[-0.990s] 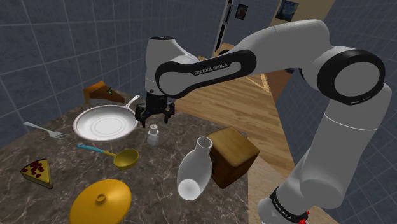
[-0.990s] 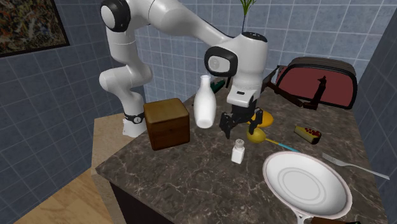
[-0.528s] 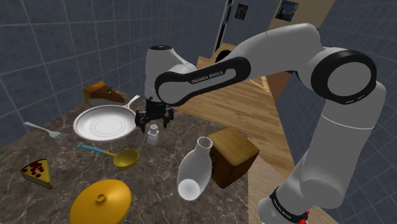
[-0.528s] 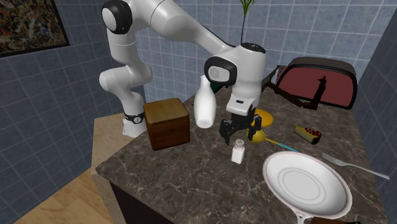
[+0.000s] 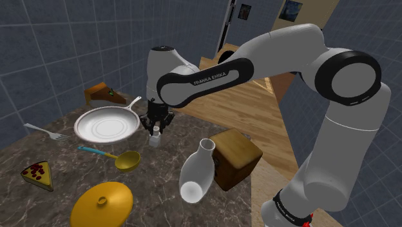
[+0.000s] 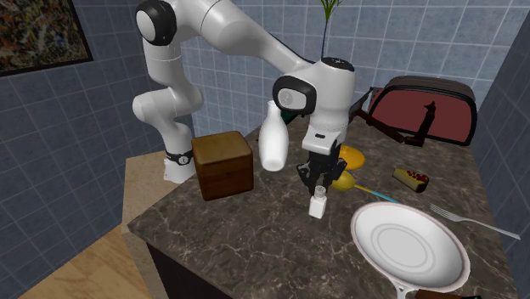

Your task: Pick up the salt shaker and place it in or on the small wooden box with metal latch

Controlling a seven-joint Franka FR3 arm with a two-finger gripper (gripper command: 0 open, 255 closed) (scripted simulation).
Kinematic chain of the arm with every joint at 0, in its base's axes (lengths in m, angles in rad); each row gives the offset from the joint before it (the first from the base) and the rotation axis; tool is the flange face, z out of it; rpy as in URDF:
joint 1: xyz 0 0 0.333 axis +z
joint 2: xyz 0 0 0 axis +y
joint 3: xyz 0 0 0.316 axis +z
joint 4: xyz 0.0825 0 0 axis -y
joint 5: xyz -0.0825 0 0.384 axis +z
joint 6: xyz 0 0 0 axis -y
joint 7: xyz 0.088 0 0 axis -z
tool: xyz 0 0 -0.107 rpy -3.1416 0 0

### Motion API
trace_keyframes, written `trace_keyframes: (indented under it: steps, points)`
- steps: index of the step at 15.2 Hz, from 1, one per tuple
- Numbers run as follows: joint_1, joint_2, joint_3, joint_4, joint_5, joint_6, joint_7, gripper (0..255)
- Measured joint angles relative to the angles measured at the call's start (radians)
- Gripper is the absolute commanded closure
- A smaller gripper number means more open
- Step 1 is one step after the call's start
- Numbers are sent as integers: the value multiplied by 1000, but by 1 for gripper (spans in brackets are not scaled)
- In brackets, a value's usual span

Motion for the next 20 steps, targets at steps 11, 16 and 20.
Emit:
trace_keyframes:
  steps: [11, 16, 20]
  points:
    - [-2, -19, 3, 18, 10, -35, -6, 255]
    - [-5, -43, 7, 54, 22, -94, -14, 255]
    - [-7, -63, 9, 84, 32, -142, -21, 255]
